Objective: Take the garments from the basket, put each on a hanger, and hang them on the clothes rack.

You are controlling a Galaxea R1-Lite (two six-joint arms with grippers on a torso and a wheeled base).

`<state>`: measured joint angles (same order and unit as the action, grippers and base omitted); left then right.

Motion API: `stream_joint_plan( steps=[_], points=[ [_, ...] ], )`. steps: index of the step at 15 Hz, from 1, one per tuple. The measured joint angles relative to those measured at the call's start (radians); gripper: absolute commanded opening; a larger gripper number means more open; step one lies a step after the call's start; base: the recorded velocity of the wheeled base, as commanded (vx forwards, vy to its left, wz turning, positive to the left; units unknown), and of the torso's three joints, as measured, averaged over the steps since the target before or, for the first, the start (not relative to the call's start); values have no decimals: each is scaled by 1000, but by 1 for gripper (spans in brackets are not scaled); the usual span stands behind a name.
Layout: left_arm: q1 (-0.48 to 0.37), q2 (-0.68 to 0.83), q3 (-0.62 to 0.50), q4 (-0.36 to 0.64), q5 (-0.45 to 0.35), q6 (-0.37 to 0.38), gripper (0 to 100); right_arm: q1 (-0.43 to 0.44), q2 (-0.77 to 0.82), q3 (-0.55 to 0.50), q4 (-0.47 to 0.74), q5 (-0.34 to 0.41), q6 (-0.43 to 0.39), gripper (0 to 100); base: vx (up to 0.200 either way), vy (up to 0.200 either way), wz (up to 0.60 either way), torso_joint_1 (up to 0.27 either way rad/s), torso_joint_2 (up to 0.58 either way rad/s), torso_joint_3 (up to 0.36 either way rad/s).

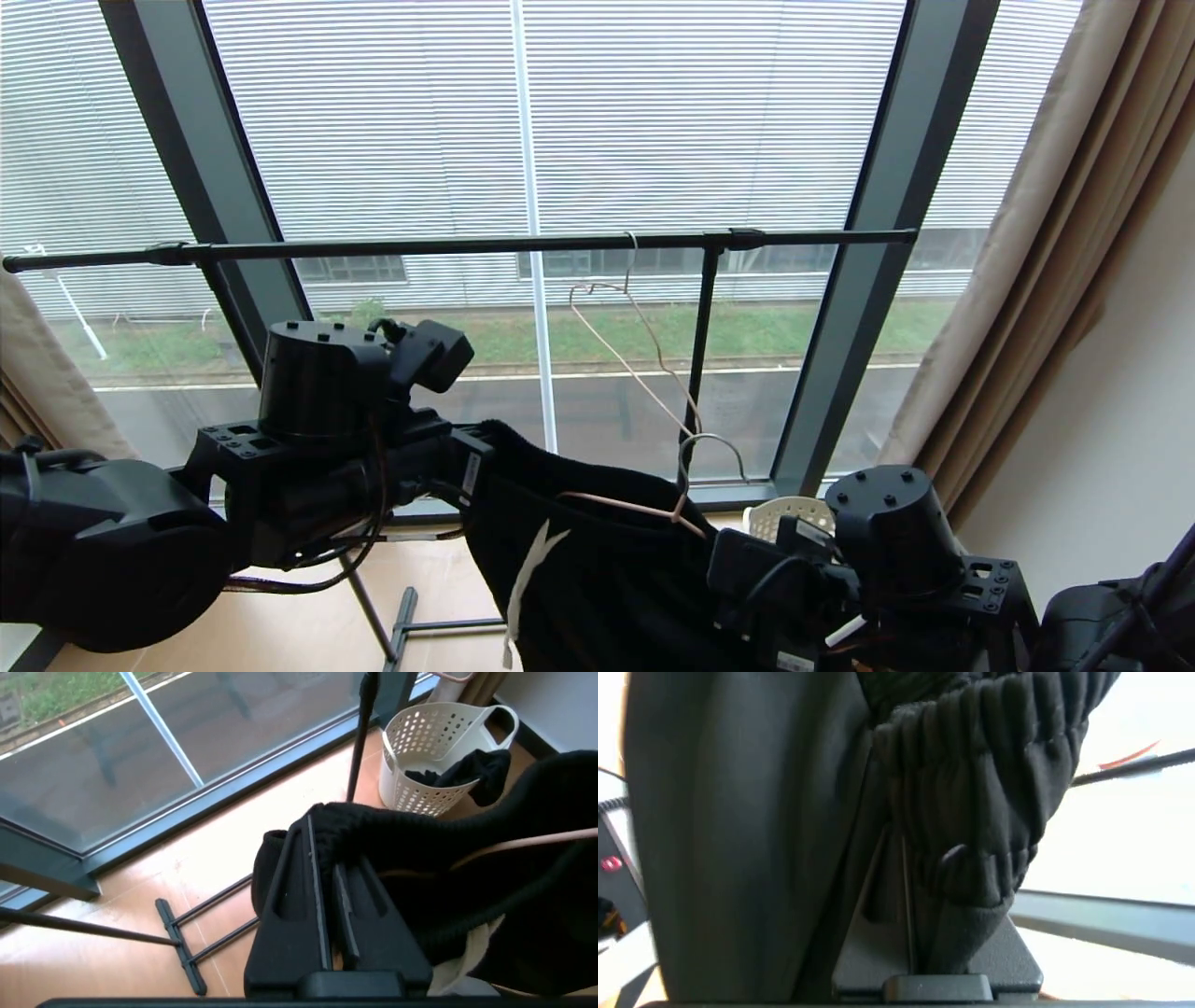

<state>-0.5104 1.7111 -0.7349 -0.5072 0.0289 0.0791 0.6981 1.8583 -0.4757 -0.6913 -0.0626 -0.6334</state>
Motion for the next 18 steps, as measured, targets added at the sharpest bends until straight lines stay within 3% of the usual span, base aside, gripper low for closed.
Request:
stream_joint_plan(
  steps=[5,10,14,18],
  points=[
    [-63,-3,-82,113,0,2,0,2,49,-27,-3,-77,9,0,0,0,0,0,0,0],
    [-149,-7,-190,275,10,2,0,50,65,-65,-2,-150,143,0,0,0,0,0,0,0],
    [-187,4,-252,309,84,1,0,99,61,-75,-16,-169,184,0,0,0,0,0,0,0],
    [-187,47,-315,309,183,0,0,150,58,-35,-132,-233,183,0,0,0,0,0,0,0]
  ],
)
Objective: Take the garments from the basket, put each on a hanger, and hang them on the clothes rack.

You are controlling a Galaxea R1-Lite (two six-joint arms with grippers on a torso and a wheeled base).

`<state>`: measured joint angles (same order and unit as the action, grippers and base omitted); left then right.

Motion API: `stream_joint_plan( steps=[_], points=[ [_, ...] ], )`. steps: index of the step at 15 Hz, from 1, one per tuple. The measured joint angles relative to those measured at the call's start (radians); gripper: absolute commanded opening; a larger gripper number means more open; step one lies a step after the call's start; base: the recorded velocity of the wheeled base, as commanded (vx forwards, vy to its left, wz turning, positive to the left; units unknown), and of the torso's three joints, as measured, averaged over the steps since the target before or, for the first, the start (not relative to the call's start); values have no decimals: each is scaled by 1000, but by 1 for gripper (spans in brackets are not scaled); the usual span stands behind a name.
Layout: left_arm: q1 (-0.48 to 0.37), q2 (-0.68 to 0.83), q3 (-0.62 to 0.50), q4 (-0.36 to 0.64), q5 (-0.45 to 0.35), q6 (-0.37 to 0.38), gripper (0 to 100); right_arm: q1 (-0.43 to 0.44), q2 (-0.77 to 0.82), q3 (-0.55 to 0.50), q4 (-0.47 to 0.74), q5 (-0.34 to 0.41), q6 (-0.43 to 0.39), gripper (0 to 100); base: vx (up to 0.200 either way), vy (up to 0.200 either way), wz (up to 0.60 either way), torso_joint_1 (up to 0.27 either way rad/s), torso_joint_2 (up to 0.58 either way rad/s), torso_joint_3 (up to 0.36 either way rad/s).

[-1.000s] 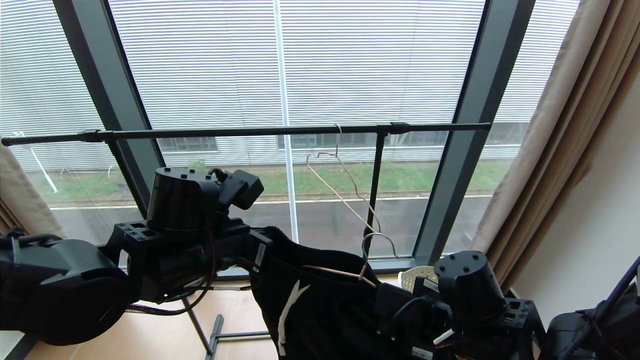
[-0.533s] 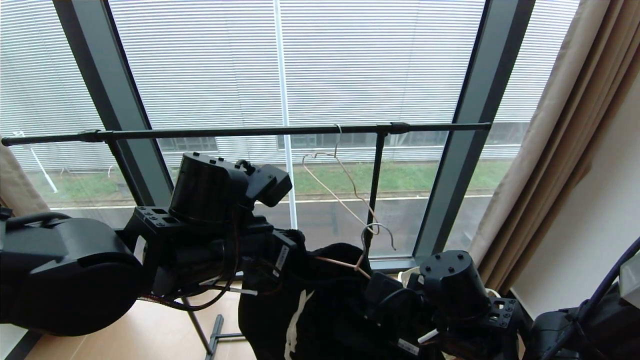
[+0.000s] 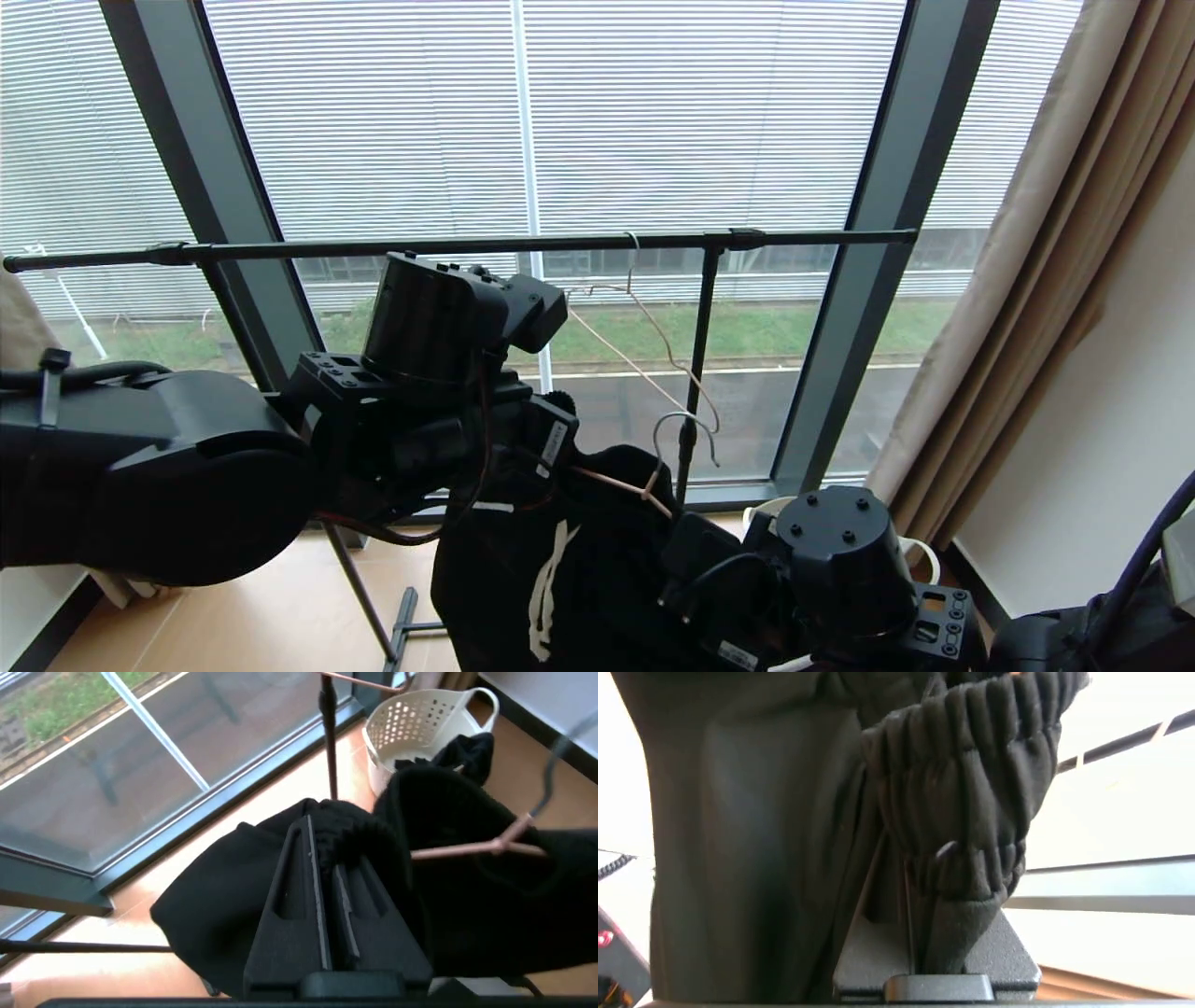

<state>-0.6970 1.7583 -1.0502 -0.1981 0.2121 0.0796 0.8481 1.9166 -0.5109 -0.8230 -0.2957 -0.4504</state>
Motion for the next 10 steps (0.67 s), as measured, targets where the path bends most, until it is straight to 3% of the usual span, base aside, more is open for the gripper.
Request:
stream_joint_plan(
  steps=[3,10],
  points=[
    [0,41,-59,4,76,-2,0,32,-5,20,-3,-14,0,0,0,0,0,0,0,0],
    [-38,76,-90,19,85,0,0,67,-26,15,-4,-13,26,0,0,0,0,0,0,0]
  ],
)
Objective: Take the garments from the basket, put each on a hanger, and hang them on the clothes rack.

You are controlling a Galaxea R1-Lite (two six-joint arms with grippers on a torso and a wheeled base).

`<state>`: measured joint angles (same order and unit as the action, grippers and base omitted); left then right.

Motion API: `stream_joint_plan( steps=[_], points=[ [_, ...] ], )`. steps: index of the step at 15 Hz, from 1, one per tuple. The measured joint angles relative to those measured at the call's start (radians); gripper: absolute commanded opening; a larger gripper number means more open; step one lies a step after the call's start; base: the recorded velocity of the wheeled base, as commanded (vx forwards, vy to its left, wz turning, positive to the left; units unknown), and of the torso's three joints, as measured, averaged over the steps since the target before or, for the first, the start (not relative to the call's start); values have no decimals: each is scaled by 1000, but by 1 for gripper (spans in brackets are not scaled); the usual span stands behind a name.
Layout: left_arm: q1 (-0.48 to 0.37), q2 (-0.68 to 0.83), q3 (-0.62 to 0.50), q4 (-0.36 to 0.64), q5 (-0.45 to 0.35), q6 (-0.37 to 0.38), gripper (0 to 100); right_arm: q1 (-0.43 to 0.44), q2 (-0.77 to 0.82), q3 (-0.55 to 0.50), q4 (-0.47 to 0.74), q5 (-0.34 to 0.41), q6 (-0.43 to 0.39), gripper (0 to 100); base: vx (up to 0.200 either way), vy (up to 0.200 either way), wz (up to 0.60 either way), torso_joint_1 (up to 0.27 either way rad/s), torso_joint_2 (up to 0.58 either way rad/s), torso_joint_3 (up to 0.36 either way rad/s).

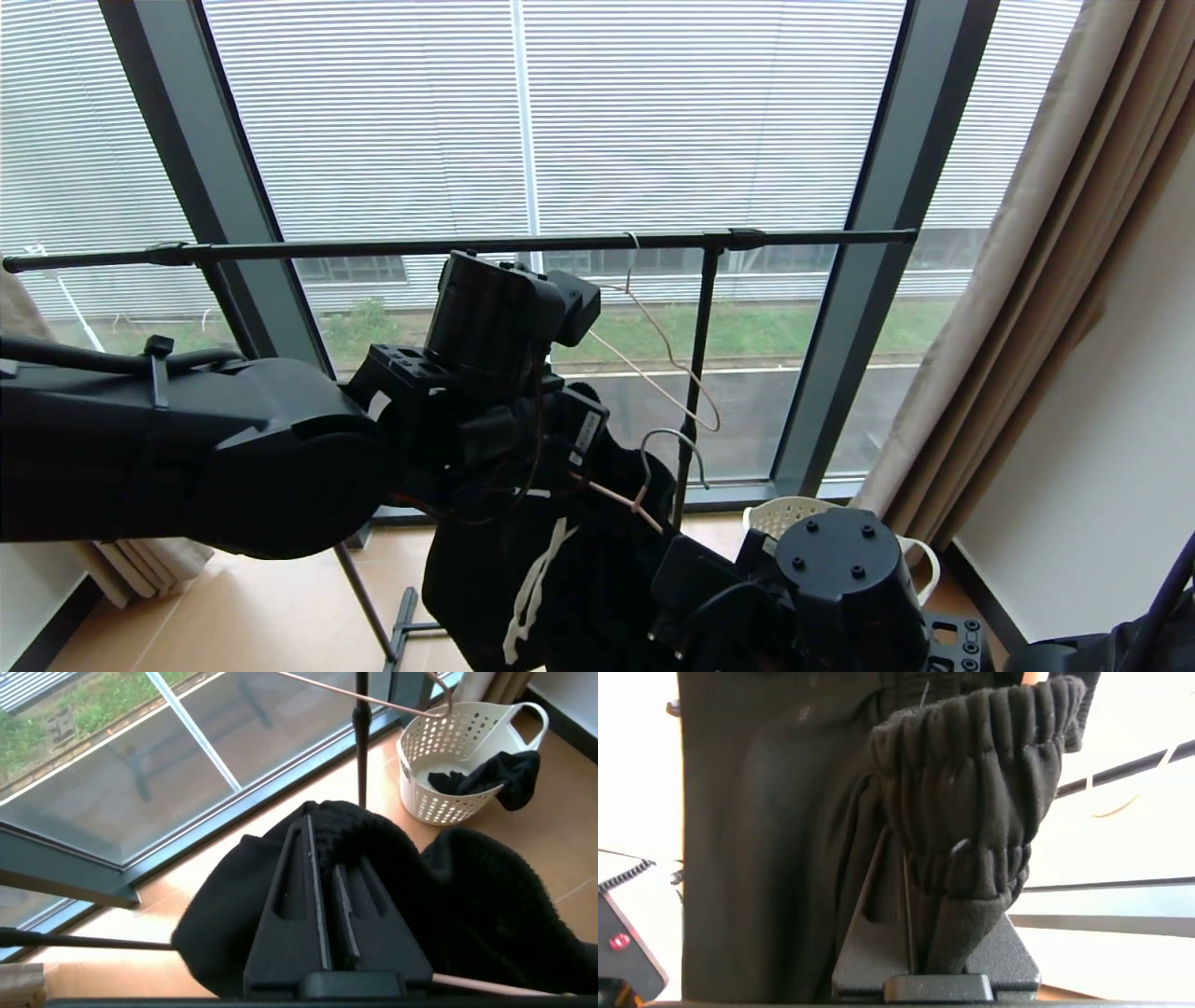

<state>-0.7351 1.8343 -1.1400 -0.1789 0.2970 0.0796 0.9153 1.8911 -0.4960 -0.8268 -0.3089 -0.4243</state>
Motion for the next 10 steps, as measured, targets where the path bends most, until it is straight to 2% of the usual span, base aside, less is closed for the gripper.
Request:
stream_joint_plan(
  steps=[5,10],
  points=[
    [-7,-97,128,0,-6,70,0,-37,-1,-37,0,2,55,0,0,0,0,0,0,0],
    [-6,-143,190,-2,-9,74,0,-59,-1,-77,0,2,116,0,0,0,0,0,0,0]
  ],
)
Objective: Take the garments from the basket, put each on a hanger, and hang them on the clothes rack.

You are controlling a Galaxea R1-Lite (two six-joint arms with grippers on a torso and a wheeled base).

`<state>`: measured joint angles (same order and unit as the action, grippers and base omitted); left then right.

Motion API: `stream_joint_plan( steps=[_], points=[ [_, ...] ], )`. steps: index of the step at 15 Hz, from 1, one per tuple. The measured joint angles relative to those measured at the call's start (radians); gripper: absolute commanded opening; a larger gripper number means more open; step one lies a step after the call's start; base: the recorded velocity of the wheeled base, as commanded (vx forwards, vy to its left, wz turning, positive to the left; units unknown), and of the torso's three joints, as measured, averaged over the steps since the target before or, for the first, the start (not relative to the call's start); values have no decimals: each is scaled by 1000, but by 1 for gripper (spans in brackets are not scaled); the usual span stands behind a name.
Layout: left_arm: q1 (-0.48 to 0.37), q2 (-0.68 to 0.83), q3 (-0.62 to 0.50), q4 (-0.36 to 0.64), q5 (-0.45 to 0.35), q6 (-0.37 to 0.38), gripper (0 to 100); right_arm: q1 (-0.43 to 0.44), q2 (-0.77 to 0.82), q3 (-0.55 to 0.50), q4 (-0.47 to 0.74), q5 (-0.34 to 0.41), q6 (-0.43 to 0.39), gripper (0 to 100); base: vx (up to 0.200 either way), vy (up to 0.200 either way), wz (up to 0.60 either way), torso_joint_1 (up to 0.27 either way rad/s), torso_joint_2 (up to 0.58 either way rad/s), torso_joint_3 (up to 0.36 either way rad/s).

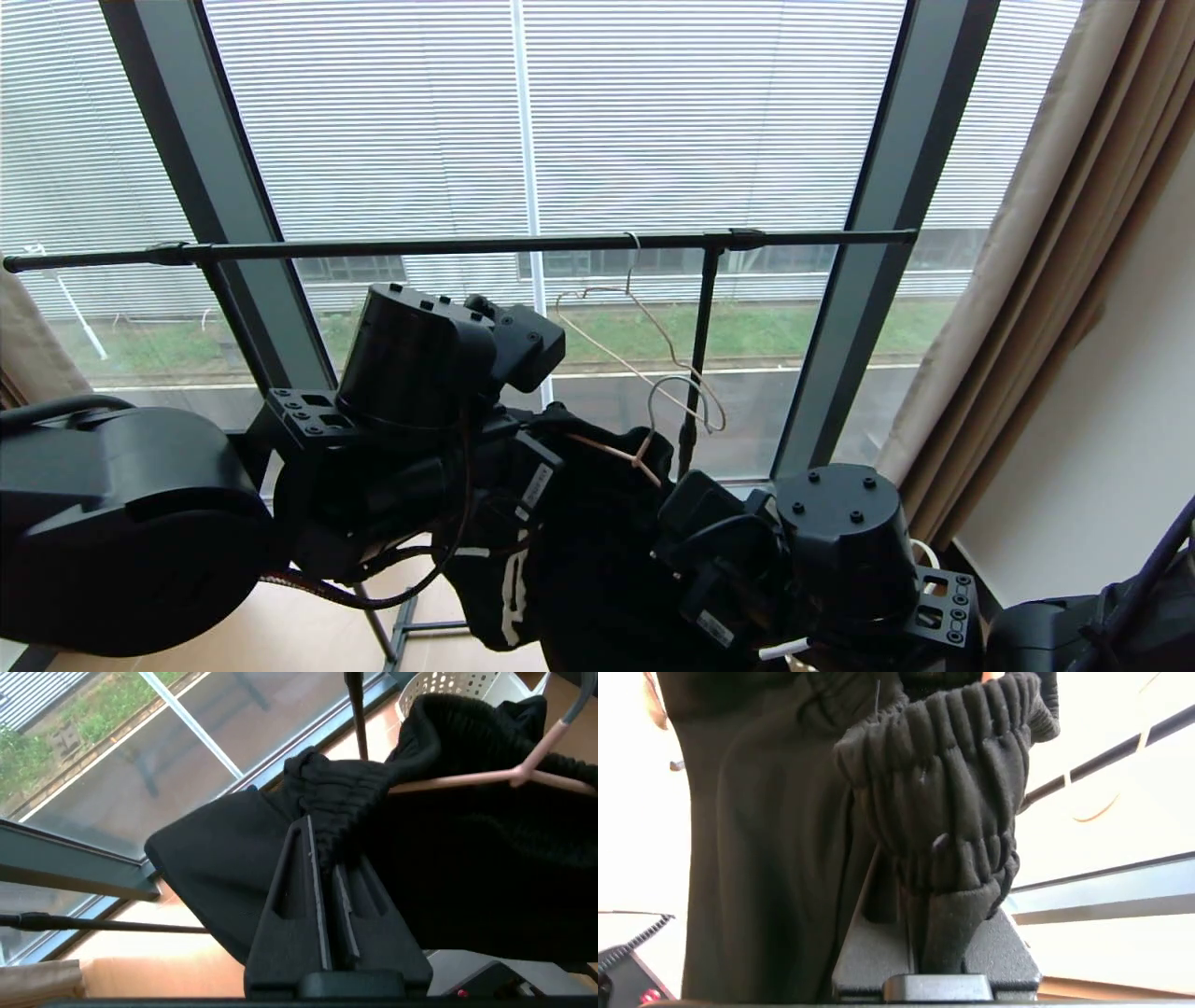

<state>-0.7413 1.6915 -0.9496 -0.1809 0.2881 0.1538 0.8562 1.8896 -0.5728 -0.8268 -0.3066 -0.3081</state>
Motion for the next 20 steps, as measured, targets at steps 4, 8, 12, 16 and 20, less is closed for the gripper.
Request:
stream_joint_plan(
  steps=[4,8,12,16,20],
  points=[
    [-12,-12,41,-1,-2,11,0,-10,2,-38,0,3,64,0,0,0,0,0,0,0],
    [-25,-1,56,-4,-2,10,0,-11,2,-51,-11,9,69,0,0,0,0,0,0,0],
    [-27,30,47,-8,-3,9,0,-10,7,-37,-79,8,69,0,0,0,0,0,0,0],
    [-25,62,-2,-8,1,3,0,-7,6,-17,-110,14,69,0,0,0,0,0,0,0],
    [-23,100,-47,-6,4,-13,0,-2,1,-4,-123,15,68,0,0,0,0,0,0,0]
  ],
)
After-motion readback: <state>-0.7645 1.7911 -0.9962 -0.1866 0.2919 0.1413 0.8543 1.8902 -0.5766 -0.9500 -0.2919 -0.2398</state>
